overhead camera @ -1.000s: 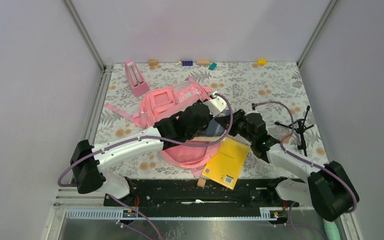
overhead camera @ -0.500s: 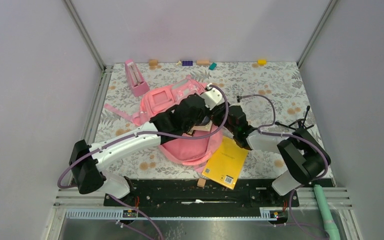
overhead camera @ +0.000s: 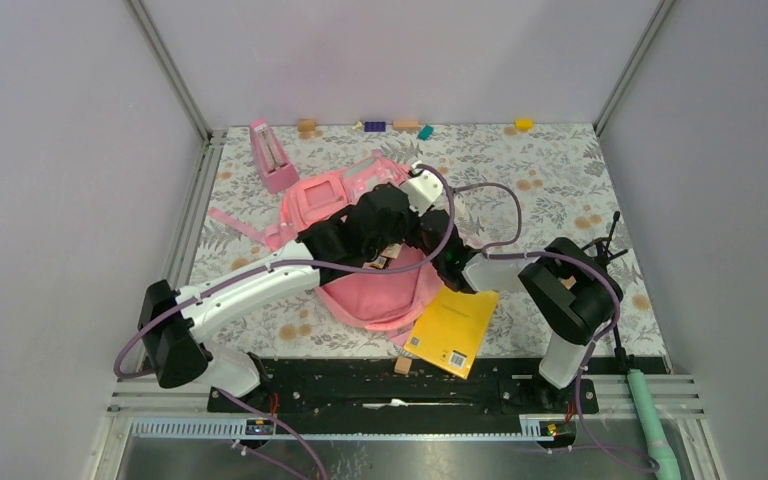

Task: Pack the student bag
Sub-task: Place the book in the student bag.

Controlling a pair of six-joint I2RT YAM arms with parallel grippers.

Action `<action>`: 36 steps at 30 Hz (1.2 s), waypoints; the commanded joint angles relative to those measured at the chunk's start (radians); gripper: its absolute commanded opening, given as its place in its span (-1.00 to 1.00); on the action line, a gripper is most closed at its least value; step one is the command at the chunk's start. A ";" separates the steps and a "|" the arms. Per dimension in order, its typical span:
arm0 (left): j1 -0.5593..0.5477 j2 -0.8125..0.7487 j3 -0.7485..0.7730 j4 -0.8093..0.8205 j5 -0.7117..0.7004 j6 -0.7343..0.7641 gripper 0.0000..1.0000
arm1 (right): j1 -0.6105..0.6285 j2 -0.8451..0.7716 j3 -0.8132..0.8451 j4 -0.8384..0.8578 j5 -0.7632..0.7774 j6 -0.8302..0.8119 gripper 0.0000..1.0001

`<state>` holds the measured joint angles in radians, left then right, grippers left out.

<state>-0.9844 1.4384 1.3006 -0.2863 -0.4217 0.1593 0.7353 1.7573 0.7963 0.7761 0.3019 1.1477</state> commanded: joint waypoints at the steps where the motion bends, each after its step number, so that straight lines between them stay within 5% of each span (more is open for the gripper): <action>1: 0.002 -0.078 0.052 0.163 0.012 -0.011 -1.00 | 0.017 0.017 0.066 0.014 0.100 -0.126 -0.46; 3: 0.010 -0.077 0.052 0.155 0.017 -0.021 -1.00 | 0.018 0.016 0.040 0.032 0.086 -0.149 -0.13; 8: 0.030 -0.073 0.047 0.135 0.034 -0.041 -1.00 | 0.024 -0.042 0.008 -0.015 0.079 -0.246 0.12; 19: 0.075 -0.083 0.021 0.135 0.074 -0.067 -1.00 | 0.024 -0.220 -0.011 -0.244 0.057 -0.558 0.30; 28: 0.112 -0.040 0.027 0.138 0.098 -0.096 -1.00 | 0.025 -0.424 -0.079 -0.379 -0.064 -0.649 0.37; 36: 0.152 0.059 0.083 0.193 0.122 -0.100 -1.00 | 0.011 -0.709 -0.068 -0.810 -0.123 -0.714 0.58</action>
<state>-0.8715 1.4582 1.3125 -0.2459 -0.2745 0.0551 0.7479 1.1919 0.7219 0.2092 0.2230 0.4850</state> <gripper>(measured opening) 0.021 0.767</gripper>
